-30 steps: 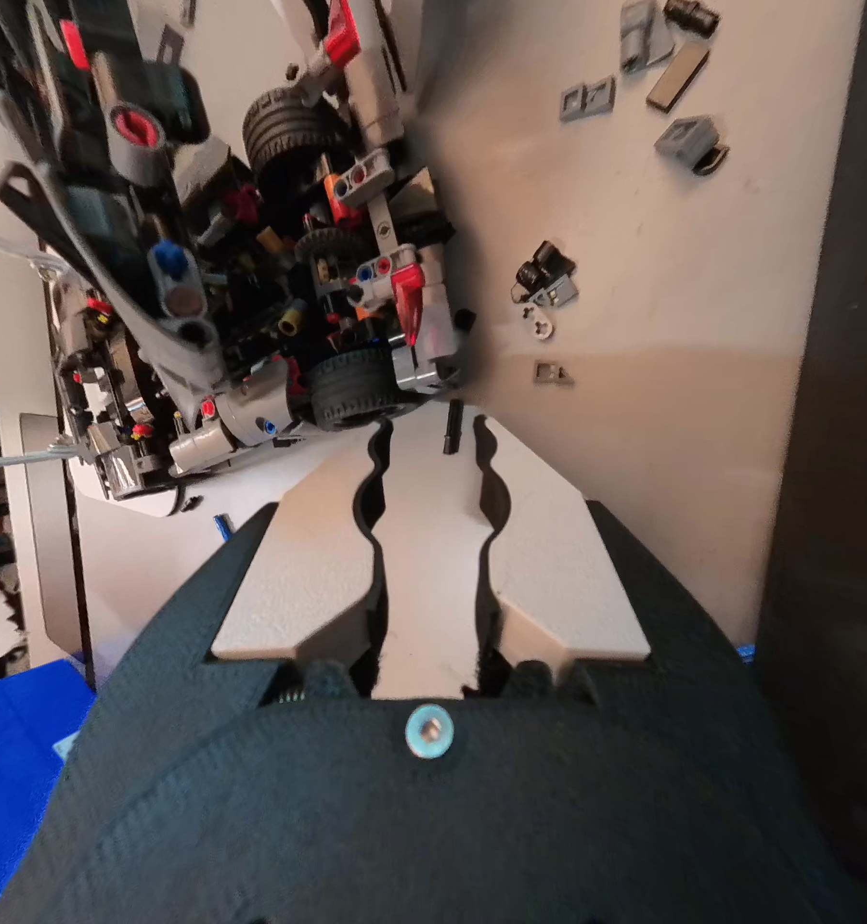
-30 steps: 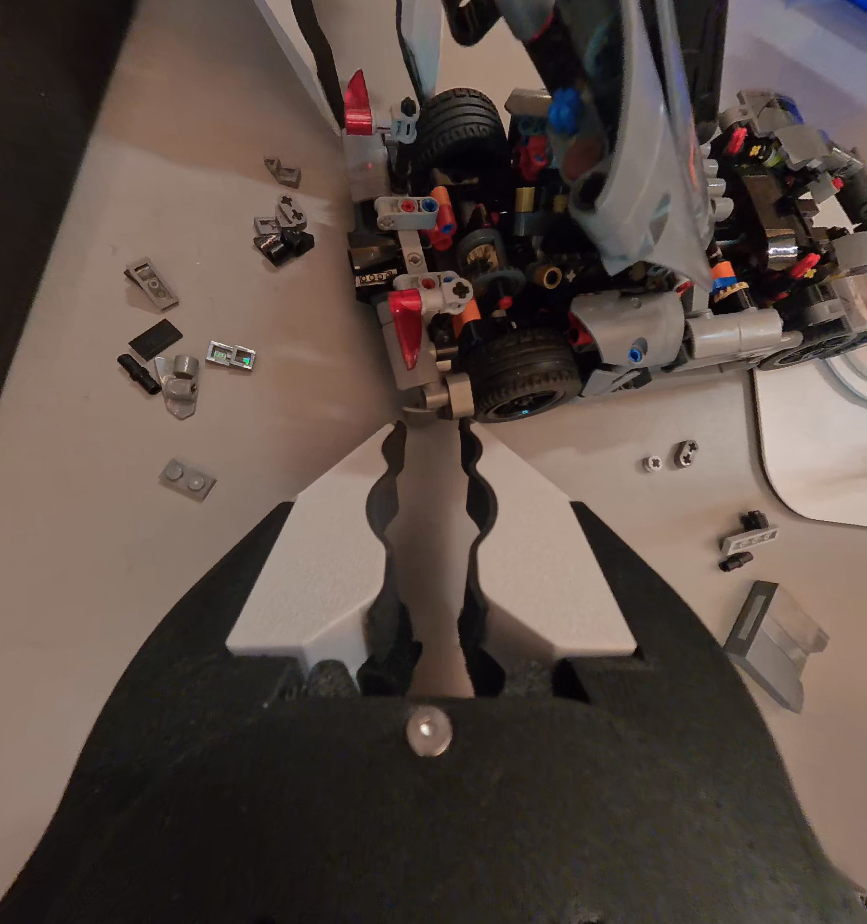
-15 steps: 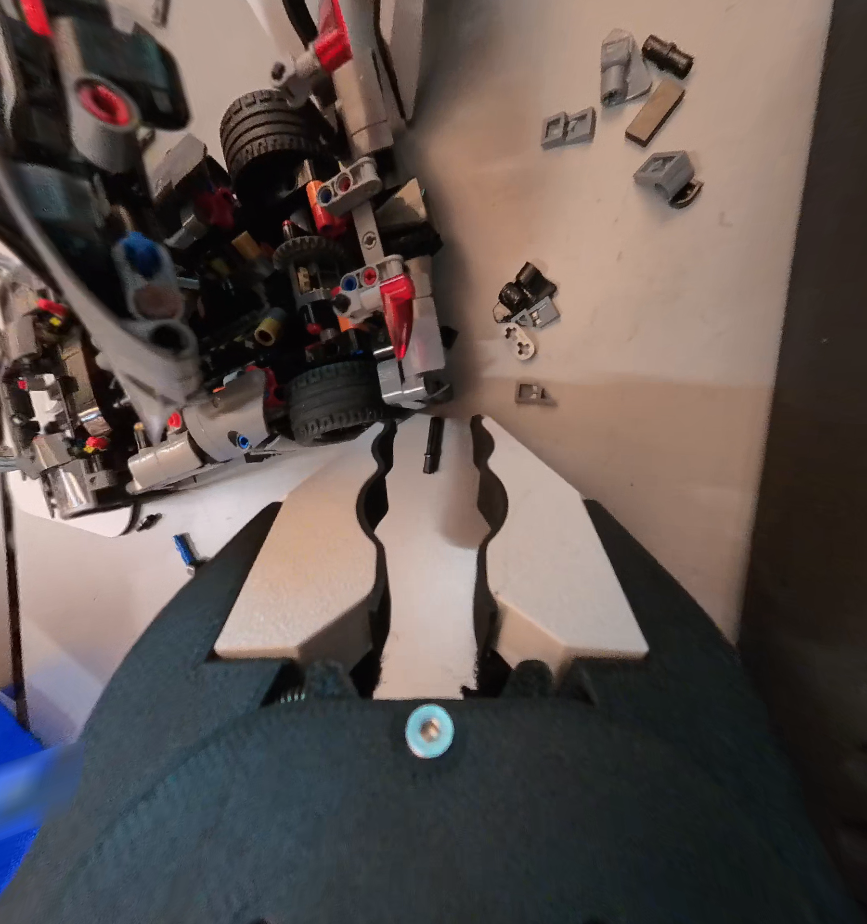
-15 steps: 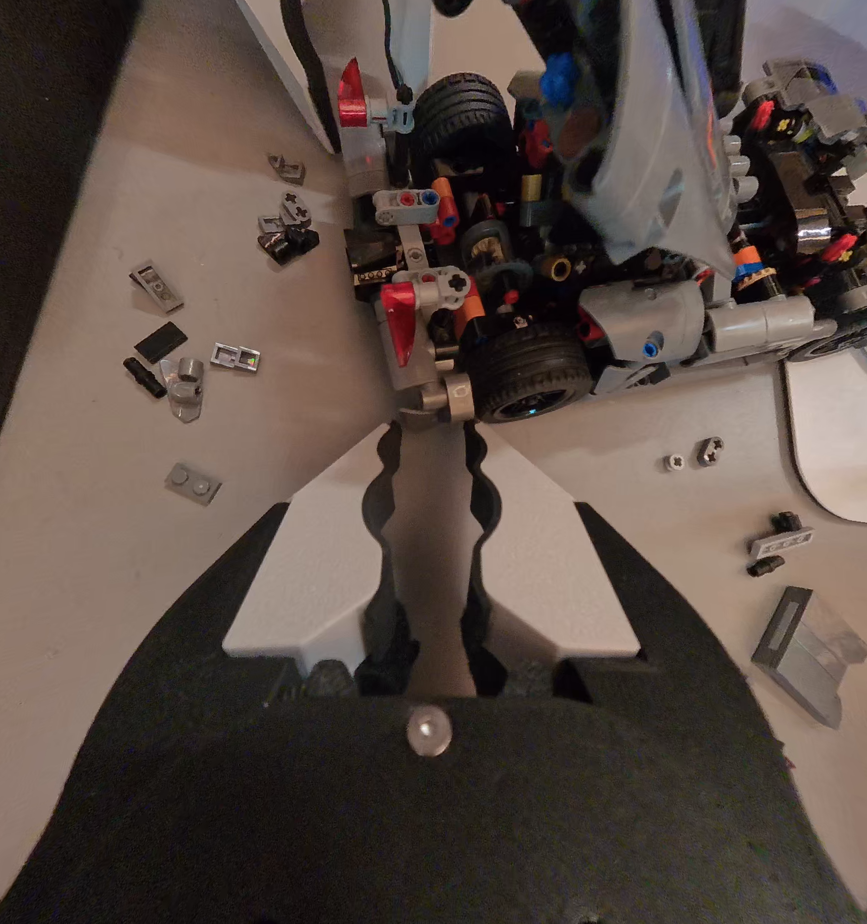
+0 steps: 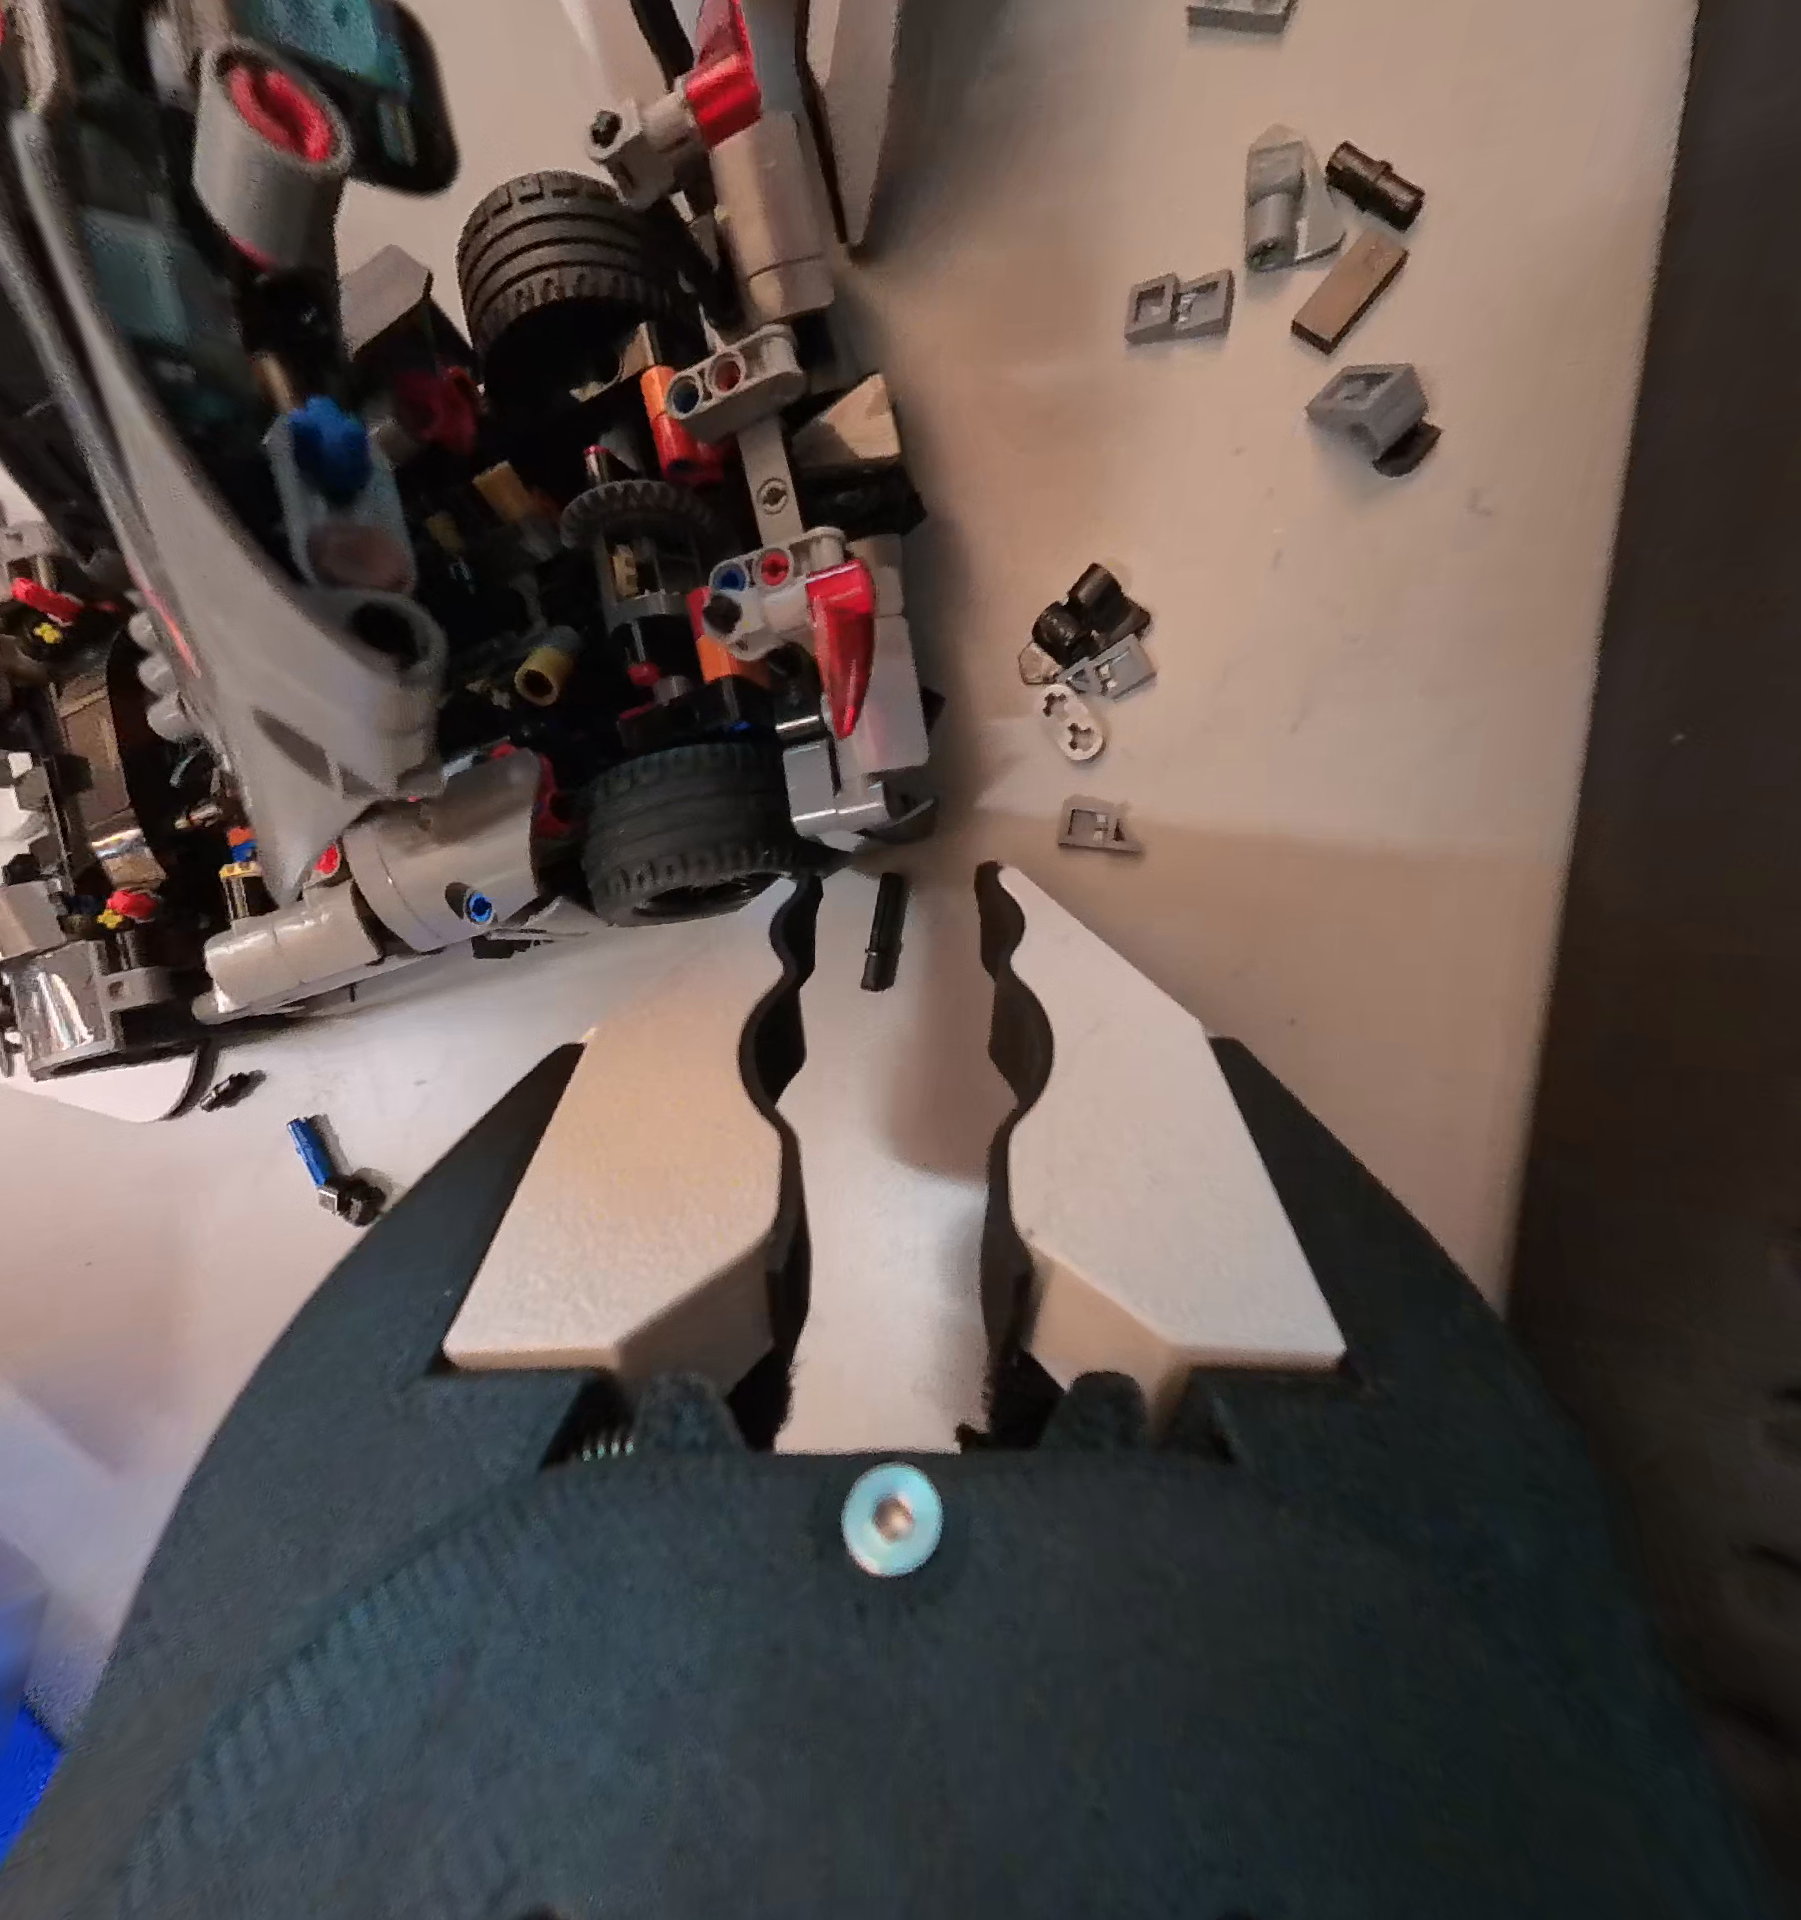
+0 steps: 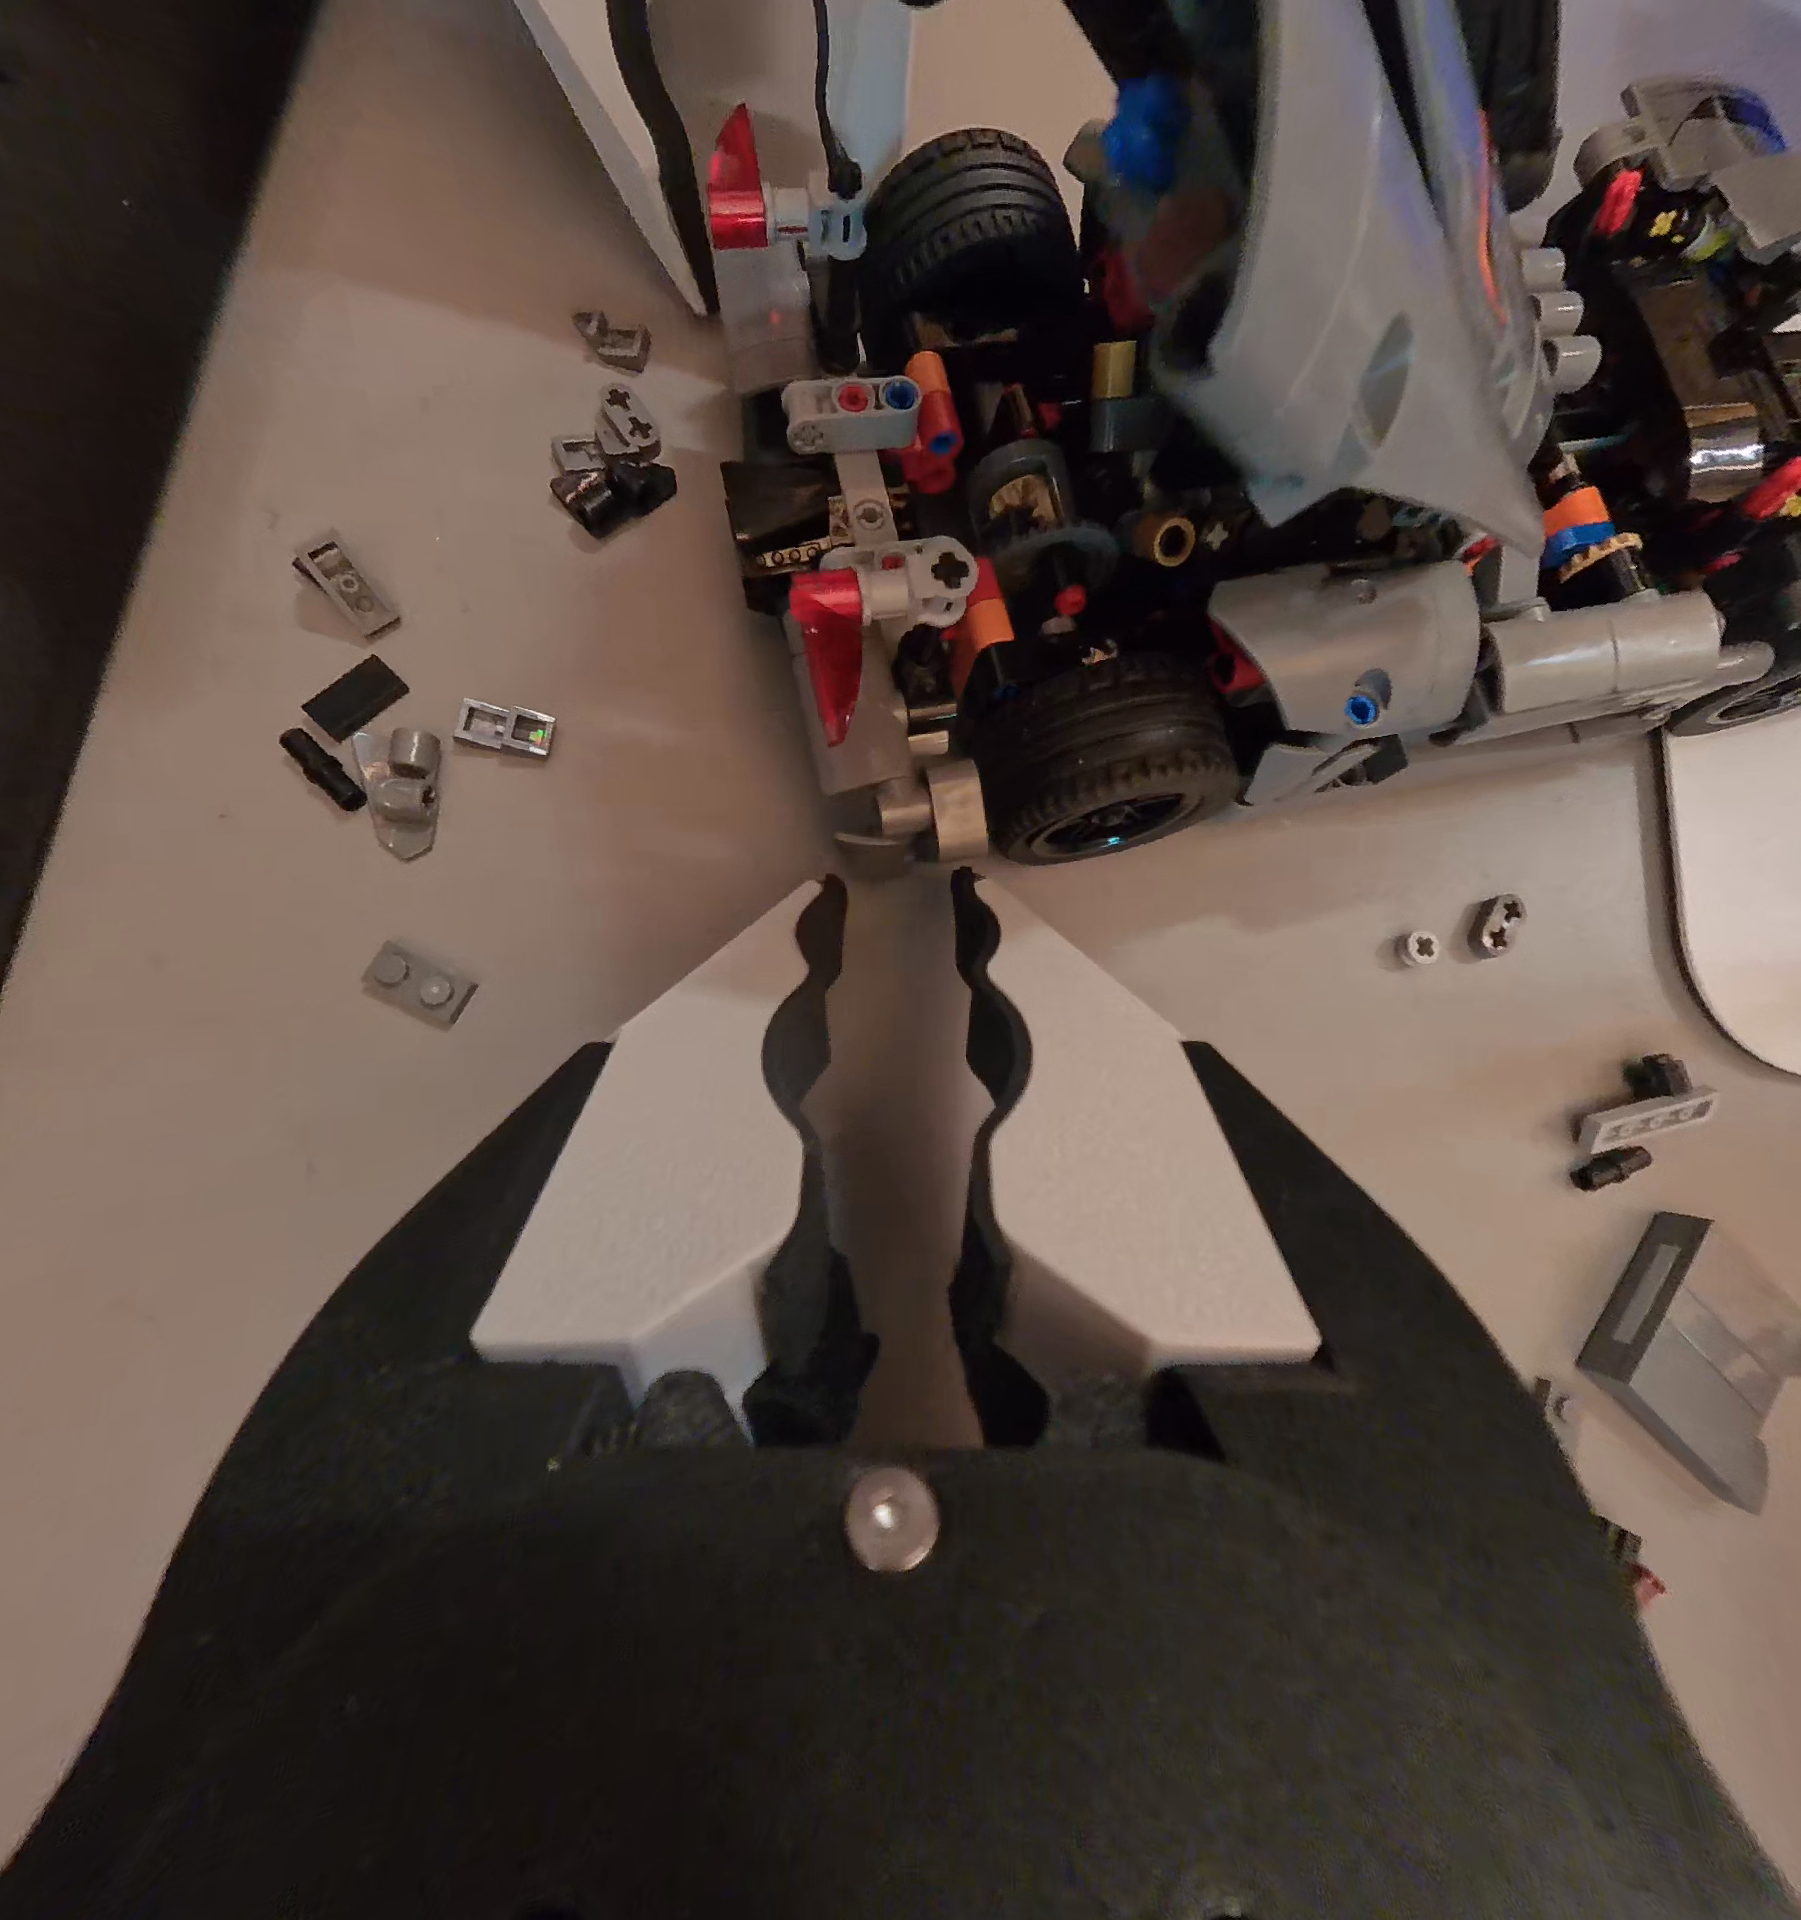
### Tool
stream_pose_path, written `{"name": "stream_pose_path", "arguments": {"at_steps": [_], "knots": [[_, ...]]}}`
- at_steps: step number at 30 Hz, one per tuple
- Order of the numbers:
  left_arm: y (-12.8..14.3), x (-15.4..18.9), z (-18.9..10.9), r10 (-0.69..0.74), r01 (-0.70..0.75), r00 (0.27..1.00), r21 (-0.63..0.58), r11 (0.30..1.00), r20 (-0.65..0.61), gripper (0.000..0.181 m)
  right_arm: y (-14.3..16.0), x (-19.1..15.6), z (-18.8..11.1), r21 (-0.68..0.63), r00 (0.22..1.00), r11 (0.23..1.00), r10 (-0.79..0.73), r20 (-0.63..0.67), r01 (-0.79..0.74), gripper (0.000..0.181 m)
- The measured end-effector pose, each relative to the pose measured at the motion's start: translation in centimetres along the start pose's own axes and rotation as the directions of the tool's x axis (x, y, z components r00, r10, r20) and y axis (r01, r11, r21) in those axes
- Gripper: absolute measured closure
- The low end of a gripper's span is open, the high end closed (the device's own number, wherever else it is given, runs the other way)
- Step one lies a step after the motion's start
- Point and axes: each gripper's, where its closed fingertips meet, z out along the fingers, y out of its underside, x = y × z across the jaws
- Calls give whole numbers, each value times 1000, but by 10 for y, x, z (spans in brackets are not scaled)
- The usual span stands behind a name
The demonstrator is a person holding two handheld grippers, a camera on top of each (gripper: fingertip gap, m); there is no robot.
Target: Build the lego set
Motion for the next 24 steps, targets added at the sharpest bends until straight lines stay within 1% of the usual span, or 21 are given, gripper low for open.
{"name": "stream_pose_path", "arguments": {"at_steps": [5,8,13,15,18,24], "knots": [[2,0,2,-6,6,1000,2,1000,-3,153,4,4,-6,-9,1000,1000,11,5,-11,164],[3,-1,2,-23,23,1000,14,1000,-14,153,6,6,-7,2,997,998,64,36,-64,160],[5,2,0,-60,61,997,21,998,-46,149,6,3,-6,-12,999,999,40,32,-39,160],[0,4,0,-67,70,996,47,996,-64,150,4,1,-4,-2,998,999,39,41,-39,160],[0,4,2,-54,56,997,39,998,-52,154,3,-1,-2,-2,998,999,39,44,-39,160],[0,2,4,-71,72,997,37,997,-44,162,0,-2,1,7,998,999,39,48,-40,157]]}}
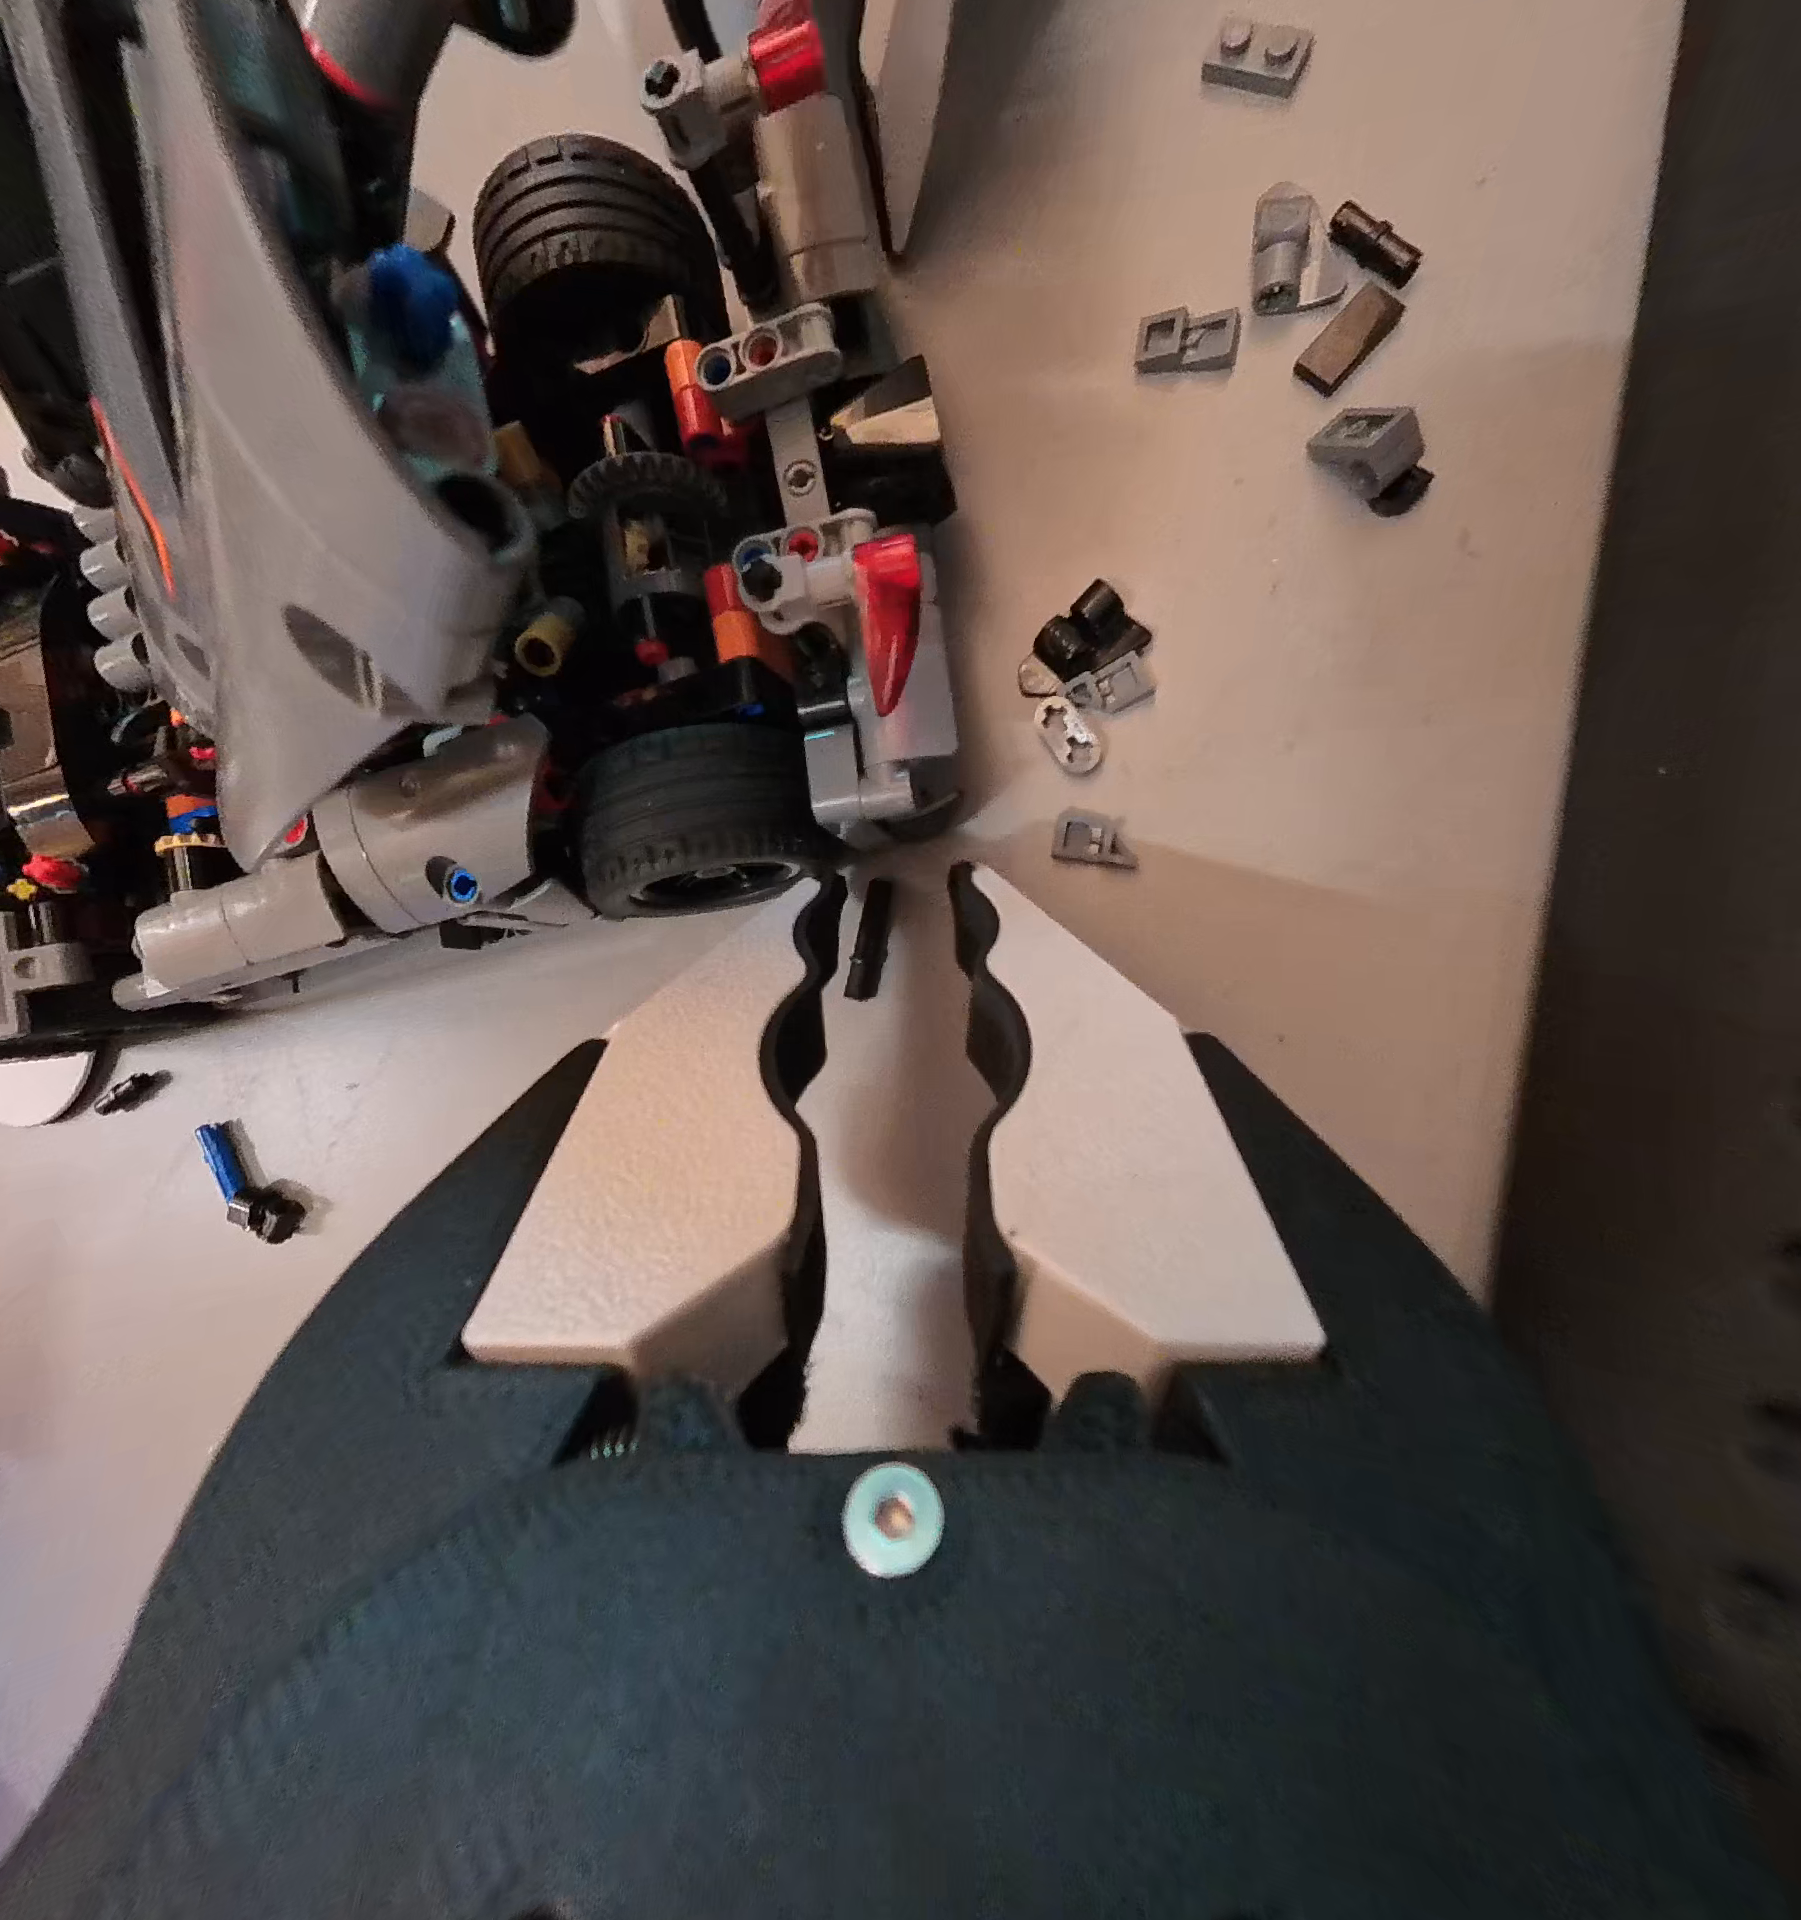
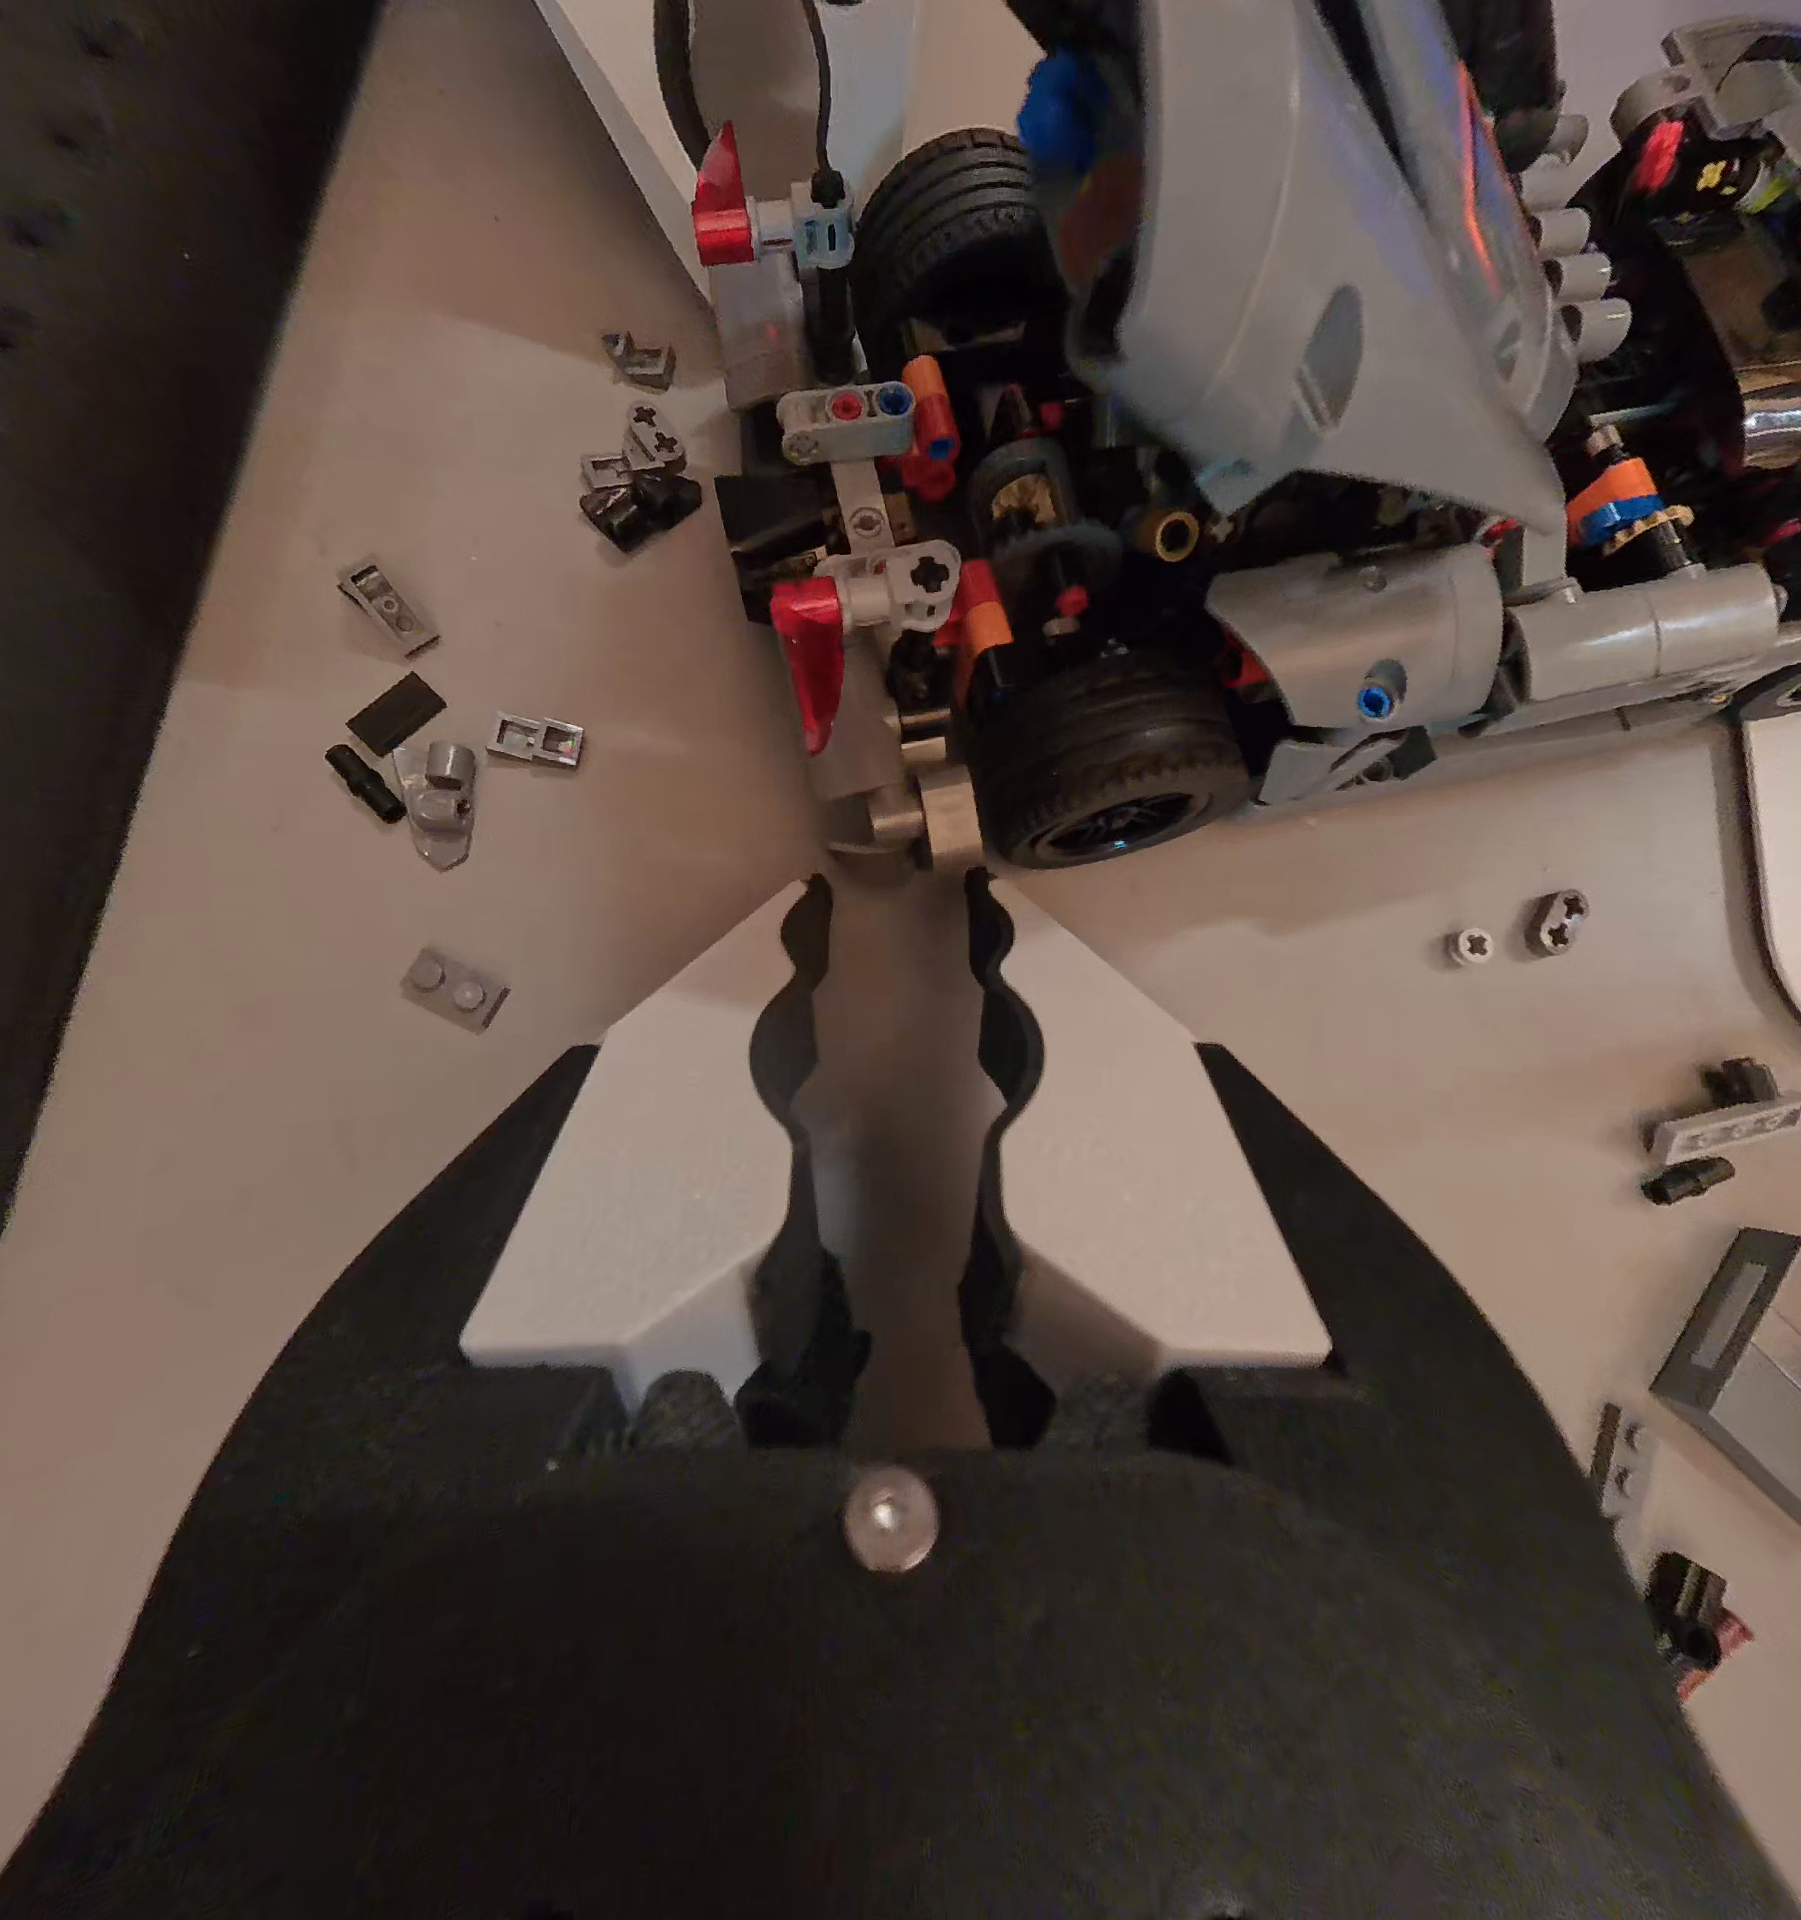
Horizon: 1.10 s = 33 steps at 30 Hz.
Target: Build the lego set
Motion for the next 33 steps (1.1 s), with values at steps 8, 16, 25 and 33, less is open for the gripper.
{"name": "stream_pose_path", "arguments": {"at_steps": [8,16,25,33], "knots": [[0,4,-1,2,-2,1000,-20,1000,-21,153,-2,1,2,2,1000,1000,-2,-14,2,161],[-3,2,-4,-28,27,999,-10,1000,-21,143,-2,3,1,-9,1000,1000,-15,-20,14,156],[0,1,-1,-66,65,997,-21,998,-31,135,0,6,0,-16,1000,1000,0,-18,0,149],[-2,5,-1,-72,72,996,-5,997,-59,132,-1,6,-1,1,999,999,34,17,-34,134]]}}
